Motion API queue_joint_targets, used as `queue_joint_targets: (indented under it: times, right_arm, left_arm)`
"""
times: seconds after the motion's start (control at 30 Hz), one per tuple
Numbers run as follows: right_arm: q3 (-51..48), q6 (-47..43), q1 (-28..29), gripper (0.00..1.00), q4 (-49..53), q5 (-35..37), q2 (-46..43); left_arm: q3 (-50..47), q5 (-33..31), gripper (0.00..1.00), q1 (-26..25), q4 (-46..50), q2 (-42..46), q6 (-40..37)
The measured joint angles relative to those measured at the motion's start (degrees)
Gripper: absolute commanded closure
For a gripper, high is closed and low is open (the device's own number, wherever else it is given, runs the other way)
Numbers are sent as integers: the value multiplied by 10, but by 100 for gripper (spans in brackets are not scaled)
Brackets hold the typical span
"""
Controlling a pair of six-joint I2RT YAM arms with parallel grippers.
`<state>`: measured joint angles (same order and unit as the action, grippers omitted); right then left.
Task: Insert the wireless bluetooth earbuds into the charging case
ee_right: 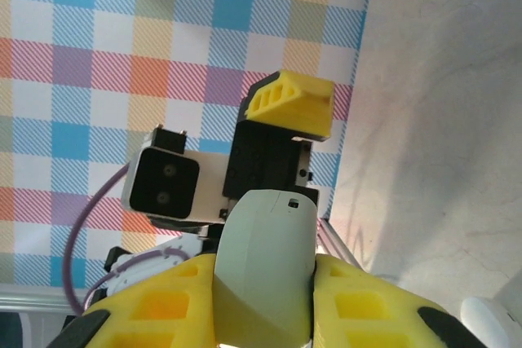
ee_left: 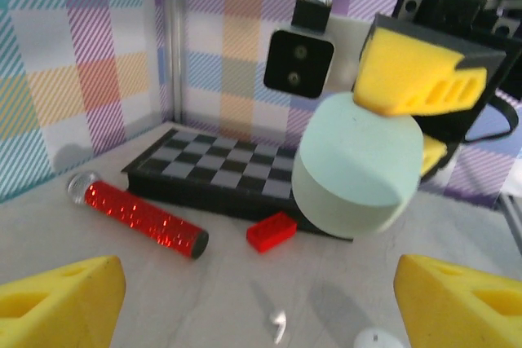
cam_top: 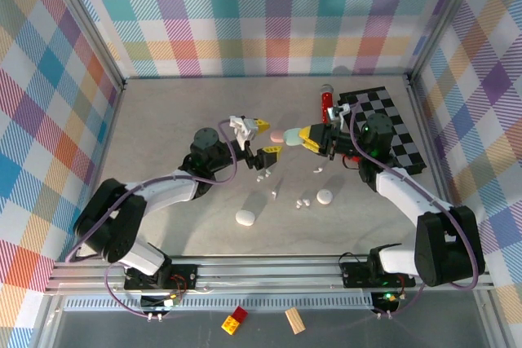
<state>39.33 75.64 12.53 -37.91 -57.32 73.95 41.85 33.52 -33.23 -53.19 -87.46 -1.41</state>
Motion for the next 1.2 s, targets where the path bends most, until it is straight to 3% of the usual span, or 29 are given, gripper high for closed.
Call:
queue_joint_targets:
  times: [0.3, 0.43, 0.73, 0.97, 1.2]
  right_arm:
    - [-19, 91, 10, 89, -136, 19, 3]
    - [-19, 113, 35, 89, -176, 29, 25]
    - [-17, 159, 46, 89, -214, 39, 62]
    - [-12, 188, 57, 89, -242, 44, 77]
    - [-5, 225, 70, 89, -298, 55, 105]
  left_arm:
    - [7, 64, 17, 0, -138, -66, 66]
    - [16, 78, 23, 0, -163, -69, 76]
    - [16, 96, 37, 0, -175, -69, 76]
    - [17, 98, 39, 0, -175, -69, 65]
    - [19, 101, 48, 0, -175, -69, 61]
